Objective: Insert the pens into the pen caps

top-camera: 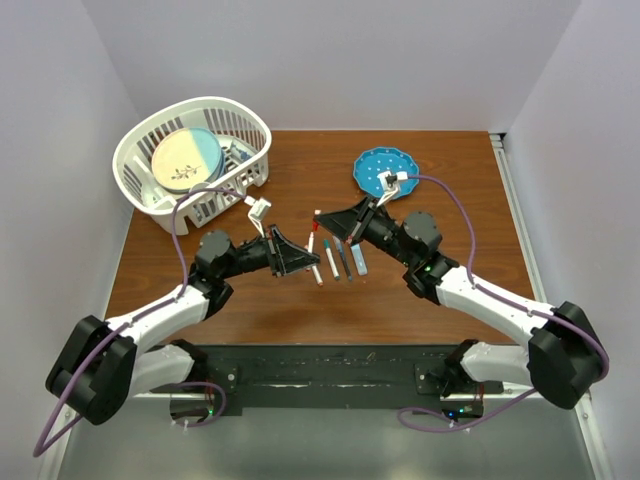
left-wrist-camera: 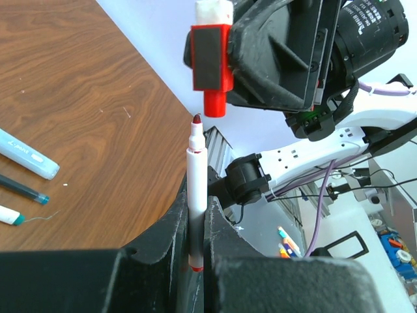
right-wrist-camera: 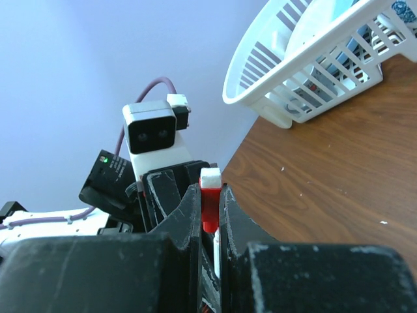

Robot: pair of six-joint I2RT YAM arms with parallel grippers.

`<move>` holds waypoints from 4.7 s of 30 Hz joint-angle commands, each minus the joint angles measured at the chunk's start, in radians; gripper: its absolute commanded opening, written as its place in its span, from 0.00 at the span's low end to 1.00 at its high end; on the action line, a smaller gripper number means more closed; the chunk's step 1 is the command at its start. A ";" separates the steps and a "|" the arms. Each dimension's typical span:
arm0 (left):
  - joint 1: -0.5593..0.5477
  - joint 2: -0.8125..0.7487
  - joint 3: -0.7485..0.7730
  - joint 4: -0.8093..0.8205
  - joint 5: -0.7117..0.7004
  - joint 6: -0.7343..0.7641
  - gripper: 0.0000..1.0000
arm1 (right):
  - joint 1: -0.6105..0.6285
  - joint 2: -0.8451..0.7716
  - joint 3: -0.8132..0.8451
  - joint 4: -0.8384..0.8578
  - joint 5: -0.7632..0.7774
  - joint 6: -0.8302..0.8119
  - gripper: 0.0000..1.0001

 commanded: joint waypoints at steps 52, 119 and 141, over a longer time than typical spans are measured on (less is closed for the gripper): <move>-0.003 -0.032 0.019 -0.014 -0.007 0.055 0.00 | 0.035 -0.013 0.060 -0.044 0.042 -0.044 0.00; 0.048 0.050 0.209 -0.092 -0.033 0.141 0.00 | 0.291 -0.061 -0.139 -0.245 0.140 -0.078 0.00; 0.117 -0.019 0.160 0.053 0.037 0.179 0.00 | 0.502 -0.018 -0.166 -0.127 0.107 -0.036 0.00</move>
